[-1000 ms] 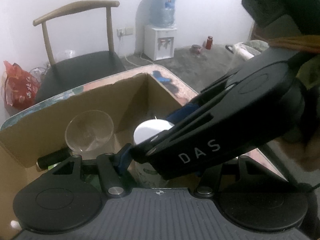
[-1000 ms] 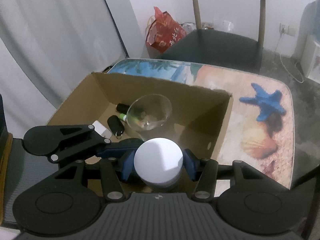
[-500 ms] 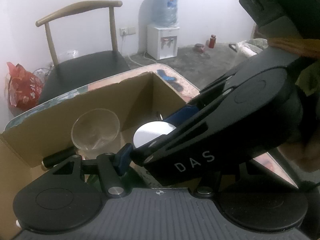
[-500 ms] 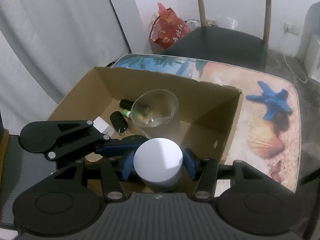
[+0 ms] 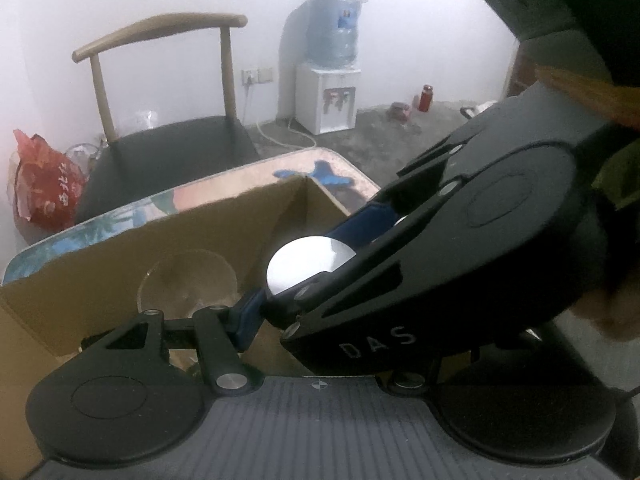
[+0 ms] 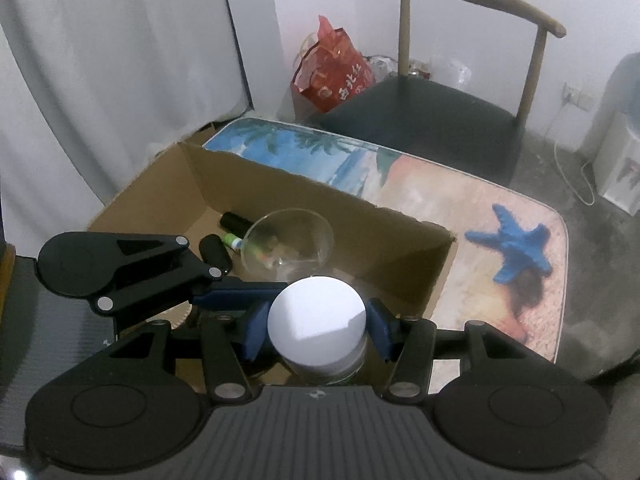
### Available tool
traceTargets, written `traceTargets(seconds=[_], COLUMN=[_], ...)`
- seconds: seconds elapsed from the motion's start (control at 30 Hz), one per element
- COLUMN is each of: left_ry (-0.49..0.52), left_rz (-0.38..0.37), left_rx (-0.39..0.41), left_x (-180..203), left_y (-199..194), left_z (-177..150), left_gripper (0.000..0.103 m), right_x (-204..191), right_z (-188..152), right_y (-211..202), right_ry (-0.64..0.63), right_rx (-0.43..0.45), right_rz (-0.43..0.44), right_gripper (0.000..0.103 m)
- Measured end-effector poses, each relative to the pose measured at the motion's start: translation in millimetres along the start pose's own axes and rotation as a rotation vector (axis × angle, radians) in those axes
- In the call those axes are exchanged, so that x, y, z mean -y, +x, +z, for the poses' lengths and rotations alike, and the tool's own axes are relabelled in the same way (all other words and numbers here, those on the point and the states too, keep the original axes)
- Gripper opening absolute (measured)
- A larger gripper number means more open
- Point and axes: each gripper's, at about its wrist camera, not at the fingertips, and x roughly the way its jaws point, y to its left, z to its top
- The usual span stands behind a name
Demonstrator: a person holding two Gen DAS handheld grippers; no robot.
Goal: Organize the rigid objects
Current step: 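Lower the white pill bottle into the box and open the right gripper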
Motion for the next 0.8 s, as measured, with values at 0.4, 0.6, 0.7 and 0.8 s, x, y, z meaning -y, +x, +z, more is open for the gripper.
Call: traceTargets(seconds=[0.4,0.6,0.7,0.8], left_ry=[-0.004,-0.003,-0.003,0.000], left_rz=[-0.006,-0.001,0.001,0.003], left_rx=[-0.018,-0.018,-0.009,0.008], left_x=[-1,1,-1,-4], left_y=[-2,-12,-22,-36], left_z=[-1,-2,-4,-7], left_gripper=[0.061,0.063,0.063,0.063], right_x=[10,17,17,17], right_z=[-5,-3,-2,-2], right_y=[13,8,2,-9], right_ry=[0.036,0.121,0.135,0.168], right_rx=[-0.039,-0.040,-0.030,-0.011], right_rz=[0.028,0.080,0.063,0.071], right_gripper=[0.056,0.064,0.068,0.068])
